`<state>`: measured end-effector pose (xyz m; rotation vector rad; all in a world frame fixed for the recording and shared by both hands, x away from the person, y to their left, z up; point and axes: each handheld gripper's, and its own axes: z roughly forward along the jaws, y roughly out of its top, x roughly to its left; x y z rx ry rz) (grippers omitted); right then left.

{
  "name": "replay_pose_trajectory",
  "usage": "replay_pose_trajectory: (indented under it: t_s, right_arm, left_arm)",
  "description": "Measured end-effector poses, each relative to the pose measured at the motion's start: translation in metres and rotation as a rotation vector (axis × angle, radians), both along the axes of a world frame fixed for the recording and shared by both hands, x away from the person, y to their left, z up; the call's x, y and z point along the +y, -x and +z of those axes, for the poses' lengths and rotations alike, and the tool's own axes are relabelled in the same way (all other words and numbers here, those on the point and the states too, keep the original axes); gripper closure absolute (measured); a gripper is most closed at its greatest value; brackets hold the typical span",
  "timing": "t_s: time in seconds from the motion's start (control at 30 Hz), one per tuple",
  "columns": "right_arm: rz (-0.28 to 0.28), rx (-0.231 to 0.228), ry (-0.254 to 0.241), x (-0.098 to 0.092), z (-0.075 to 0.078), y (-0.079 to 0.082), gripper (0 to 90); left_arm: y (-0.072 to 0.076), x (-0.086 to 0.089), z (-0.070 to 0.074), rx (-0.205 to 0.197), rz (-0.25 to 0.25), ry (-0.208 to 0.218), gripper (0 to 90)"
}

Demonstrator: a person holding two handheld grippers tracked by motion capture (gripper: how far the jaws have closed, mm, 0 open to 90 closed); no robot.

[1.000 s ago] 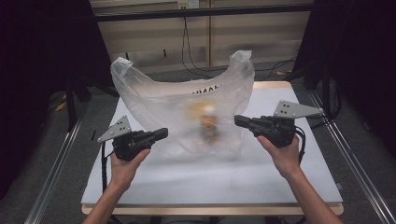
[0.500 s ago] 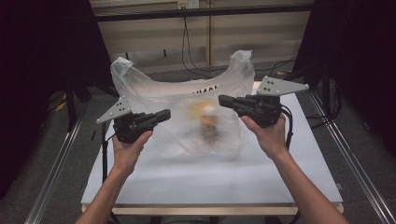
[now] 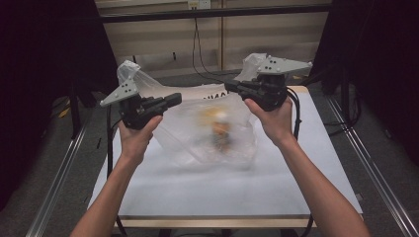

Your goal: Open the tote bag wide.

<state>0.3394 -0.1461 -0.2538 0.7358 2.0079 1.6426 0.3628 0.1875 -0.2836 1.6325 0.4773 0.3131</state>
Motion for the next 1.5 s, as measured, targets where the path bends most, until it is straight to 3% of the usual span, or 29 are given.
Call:
replay_pose_trajectory:
  t_s: [0.07, 0.2, 0.33, 0.5, 0.57, 0.73, 1.03, 1.2, 1.33, 1.5]
  right_arm:
    - [-0.019, 0.011, 0.012, 0.001, 0.002, -0.008, 90.0]
    - [-0.049, 0.001, 0.031, 0.004, 0.004, -0.014, 90.0]
    - [-0.06, 0.019, 0.057, 0.008, 0.001, -0.022, 90.0]
    - [-0.07, 0.075, 0.081, 0.006, -0.017, -0.029, 90.0]
    - [-0.077, 0.083, 0.095, 0.006, -0.021, -0.03, 90.0]
    - [-0.08, 0.135, 0.102, 0.005, -0.047, -0.043, 90.0]
    - [-0.086, 0.188, 0.084, -0.005, -0.078, -0.039, 90.0]
    - [-0.079, 0.203, 0.063, -0.007, -0.094, -0.035, 90.0]
    - [-0.087, 0.226, 0.056, -0.011, -0.113, -0.036, 90.0]
    - [-0.092, 0.244, 0.058, -0.015, -0.124, -0.034, 90.0]
  left_arm:
    - [-0.008, -0.001, 0.004, 0.008, 0.009, 0.006, 90.0]
    - [-0.025, -0.008, 0.007, 0.027, 0.032, -0.029, 90.0]
    - [-0.037, -0.017, -0.001, 0.059, 0.031, -0.053, 90.0]
    - [-0.04, -0.029, -0.016, 0.081, 0.011, -0.117, 90.0]
    - [-0.042, -0.037, -0.022, 0.072, 0.014, -0.155, 90.0]
    - [-0.051, -0.051, -0.037, 0.104, -0.008, -0.167, 90.0]
    - [-0.048, -0.057, -0.056, 0.134, -0.028, -0.195, 90.0]
    - [-0.048, -0.059, -0.072, 0.165, -0.035, -0.175, 90.0]
    - [-0.047, -0.061, -0.086, 0.188, -0.038, -0.192, 90.0]
    - [-0.045, -0.067, -0.1, 0.194, -0.037, -0.248, 90.0]
